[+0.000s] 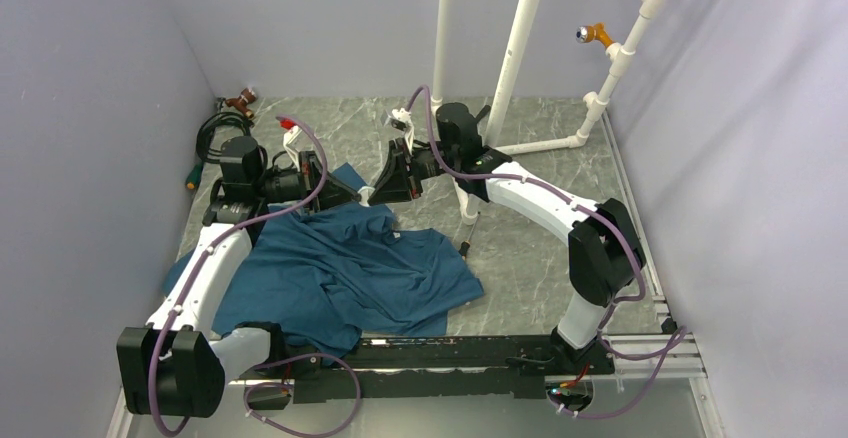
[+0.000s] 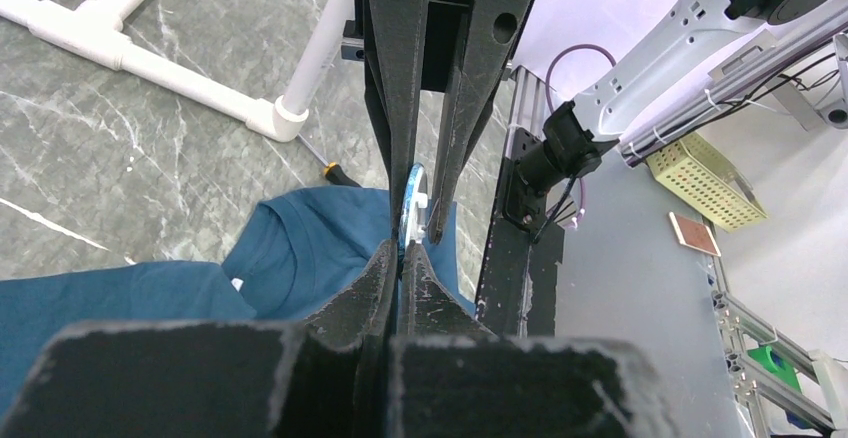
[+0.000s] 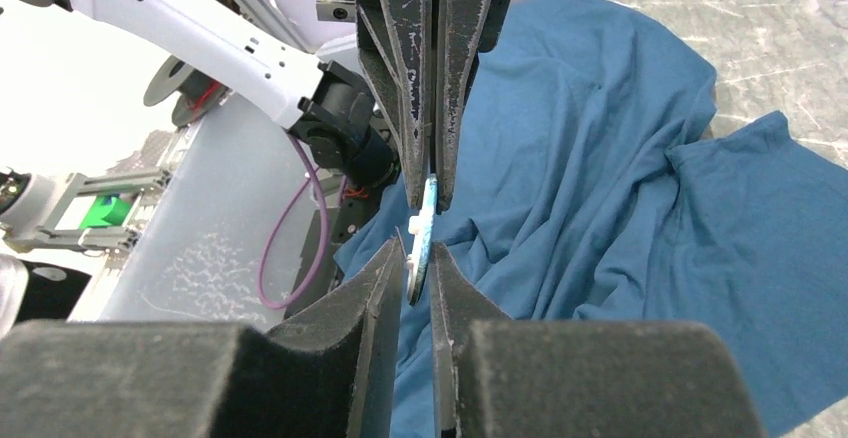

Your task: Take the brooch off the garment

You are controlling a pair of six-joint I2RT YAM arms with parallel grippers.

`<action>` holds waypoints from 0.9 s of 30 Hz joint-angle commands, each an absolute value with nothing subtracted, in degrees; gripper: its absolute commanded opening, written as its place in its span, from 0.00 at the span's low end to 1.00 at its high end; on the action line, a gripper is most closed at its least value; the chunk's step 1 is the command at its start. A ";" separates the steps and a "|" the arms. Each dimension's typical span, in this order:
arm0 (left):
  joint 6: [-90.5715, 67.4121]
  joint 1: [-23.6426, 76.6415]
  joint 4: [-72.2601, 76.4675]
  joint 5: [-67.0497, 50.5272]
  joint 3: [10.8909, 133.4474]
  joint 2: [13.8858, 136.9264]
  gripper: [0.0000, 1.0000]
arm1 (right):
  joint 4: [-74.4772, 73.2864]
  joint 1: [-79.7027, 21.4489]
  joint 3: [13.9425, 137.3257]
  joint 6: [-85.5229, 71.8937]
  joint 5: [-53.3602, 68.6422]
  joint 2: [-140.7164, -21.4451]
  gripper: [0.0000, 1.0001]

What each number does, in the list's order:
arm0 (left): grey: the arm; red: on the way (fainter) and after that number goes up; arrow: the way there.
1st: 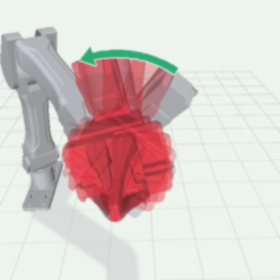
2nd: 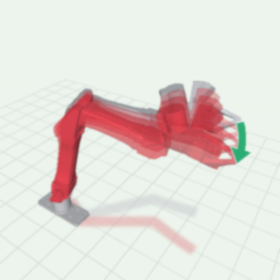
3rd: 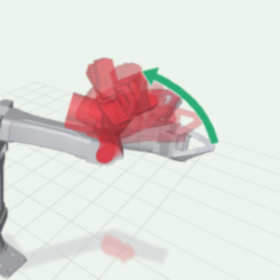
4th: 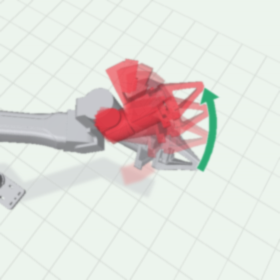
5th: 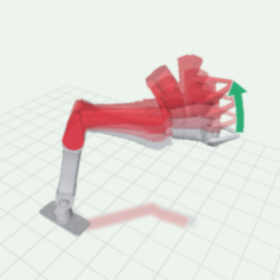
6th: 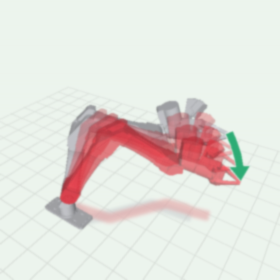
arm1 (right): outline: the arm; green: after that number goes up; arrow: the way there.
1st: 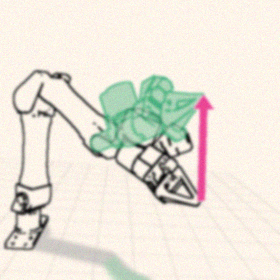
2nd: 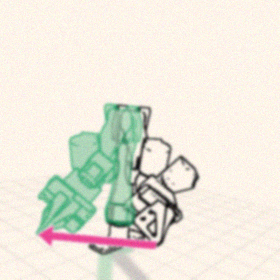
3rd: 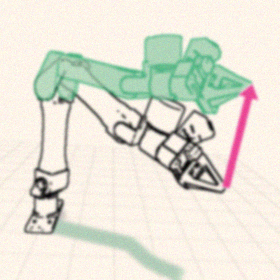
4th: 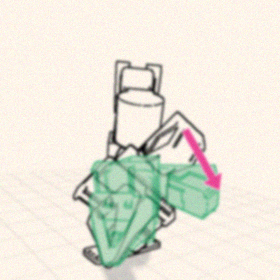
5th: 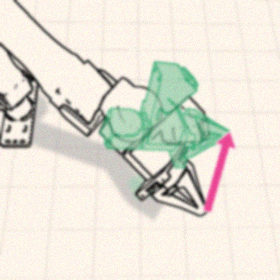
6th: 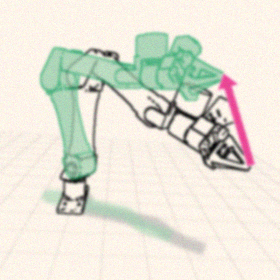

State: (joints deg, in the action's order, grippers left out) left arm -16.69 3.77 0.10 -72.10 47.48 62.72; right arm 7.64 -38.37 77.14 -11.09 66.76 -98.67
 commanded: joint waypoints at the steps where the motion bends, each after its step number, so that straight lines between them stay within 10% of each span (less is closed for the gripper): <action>1: -14.71 4.21 0.09 -72.17 48.15 61.35 0.00 | 12.60 -38.76 77.26 -12.79 68.66 -98.46 0.16; 27: -7.91 6.59 -8.07 -70.10 51.23 60.76 0.00 | 4.92 -38.76 82.24 -12.57 63.80 -103.00 0.07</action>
State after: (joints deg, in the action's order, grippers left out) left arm -9.02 5.19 -7.38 -67.88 48.66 62.39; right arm 5.80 -38.20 78.54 -14.59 66.76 -101.75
